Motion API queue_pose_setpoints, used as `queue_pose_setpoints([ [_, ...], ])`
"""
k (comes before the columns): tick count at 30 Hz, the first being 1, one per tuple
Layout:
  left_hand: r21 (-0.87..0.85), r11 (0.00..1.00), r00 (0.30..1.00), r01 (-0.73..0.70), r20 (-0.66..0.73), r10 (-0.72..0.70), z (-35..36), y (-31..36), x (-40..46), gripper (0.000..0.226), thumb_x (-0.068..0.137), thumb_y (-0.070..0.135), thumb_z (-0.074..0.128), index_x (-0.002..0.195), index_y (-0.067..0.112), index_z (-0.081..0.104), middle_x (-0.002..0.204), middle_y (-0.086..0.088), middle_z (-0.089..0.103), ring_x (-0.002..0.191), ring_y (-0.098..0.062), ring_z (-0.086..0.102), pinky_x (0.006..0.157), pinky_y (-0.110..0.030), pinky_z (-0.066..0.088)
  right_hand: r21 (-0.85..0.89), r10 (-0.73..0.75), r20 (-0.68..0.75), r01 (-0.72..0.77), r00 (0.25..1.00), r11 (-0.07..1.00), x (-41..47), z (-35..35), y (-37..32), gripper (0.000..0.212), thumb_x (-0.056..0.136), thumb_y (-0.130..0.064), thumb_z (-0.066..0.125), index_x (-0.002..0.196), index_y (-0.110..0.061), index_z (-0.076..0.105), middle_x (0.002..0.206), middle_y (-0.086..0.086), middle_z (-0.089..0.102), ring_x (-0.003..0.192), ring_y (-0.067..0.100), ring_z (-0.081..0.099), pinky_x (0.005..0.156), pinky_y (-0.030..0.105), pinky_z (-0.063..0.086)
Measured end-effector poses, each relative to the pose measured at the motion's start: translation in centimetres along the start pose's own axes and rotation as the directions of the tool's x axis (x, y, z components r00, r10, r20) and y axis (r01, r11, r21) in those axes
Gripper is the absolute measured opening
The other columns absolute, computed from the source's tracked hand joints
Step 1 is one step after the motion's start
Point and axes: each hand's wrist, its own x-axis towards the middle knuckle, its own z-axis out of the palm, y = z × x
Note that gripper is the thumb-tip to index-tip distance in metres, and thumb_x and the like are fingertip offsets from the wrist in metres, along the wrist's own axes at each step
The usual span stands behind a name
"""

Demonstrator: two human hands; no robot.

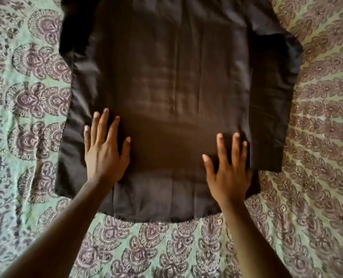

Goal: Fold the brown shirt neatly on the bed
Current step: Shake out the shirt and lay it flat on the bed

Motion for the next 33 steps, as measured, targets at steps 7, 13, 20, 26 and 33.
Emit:
queue_pose_setpoints([
  [7, -0.226, 0.794, 0.808, 0.565, -0.041, -0.587, -3.9, -1.2, -4.6, 0.051, 0.104, 0.032, 0.048, 0.150, 0.012, 0.037, 0.160, -0.018, 0.031, 0.143, -0.043, 0.030, 0.111, -0.065, 0.025, 0.175, 0.308, -0.066, -0.293, 0.949, 0.940, -4.1, -1.3, 2.4, 0.063, 0.105, -0.055, 0.039, 0.154, -0.017, 0.041, 0.152, 0.025, 0.042, 0.132, 0.048, 0.046, 0.100, 0.058, 0.042],
  [13, -0.159, 0.701, 0.714, 0.695, 0.040, -0.699, -6.1, -4.8, -4.8, 0.043, 0.095, 0.041, 0.066, 0.120, 0.006, 0.064, 0.147, -0.019, 0.052, 0.144, -0.040, 0.033, 0.114, -0.060, 0.022, 0.521, 0.617, 0.035, -0.541, 0.786, 0.660, -4.3, -2.9, 2.7, 0.035, 0.096, -0.008, 0.069, 0.125, 0.010, 0.060, 0.126, 0.035, 0.059, 0.123, 0.048, 0.053, 0.098, 0.049, 0.042],
  [20, -0.258, 0.740, 0.760, 0.621, -0.031, -0.649, -7.2, -4.9, -6.3, 0.017, 0.094, 0.017, 0.068, 0.108, 0.007, 0.065, 0.132, -0.022, 0.057, 0.121, -0.040, 0.051, 0.088, -0.050, 0.044, 0.457, 0.697, 0.074, -0.646, 0.713, 0.612, -5.2, -3.2, 3.4, 0.033, 0.093, -0.016, 0.072, 0.116, 0.004, 0.058, 0.120, 0.034, 0.060, 0.110, 0.049, 0.060, 0.085, 0.055, 0.052],
  [26, -0.149, 0.978, 0.983, -0.147, -0.129, 0.128, -5.0, -2.4, -4.3, 0.061, 0.086, 0.007, 0.063, 0.145, 0.007, 0.046, 0.155, -0.022, 0.040, 0.138, -0.044, 0.042, 0.109, -0.059, 0.043, -0.098, -0.224, -0.235, 0.206, 0.946, 0.974, -6.6, -3.0, -4.0, 0.053, 0.091, -0.028, 0.062, 0.141, -0.013, 0.054, 0.150, 0.015, 0.048, 0.126, 0.039, 0.049, 0.095, 0.050, 0.040],
  [33, 0.095, 0.980, 0.958, -0.176, 0.245, 0.148, -2.1, -3.5, -7.7, 0.107, 0.074, 0.089, 0.048, 0.162, 0.045, 0.006, 0.173, 0.000, -0.013, 0.158, -0.043, -0.005, 0.121, -0.068, 0.014, -0.024, -0.190, 0.105, 0.194, 0.976, 0.981, -7.8, 0.2, -1.9, 0.076, 0.094, -0.082, 0.030, 0.160, -0.052, 0.010, 0.174, -0.006, -0.006, 0.160, 0.028, 0.006, 0.120, 0.061, 0.021],
])
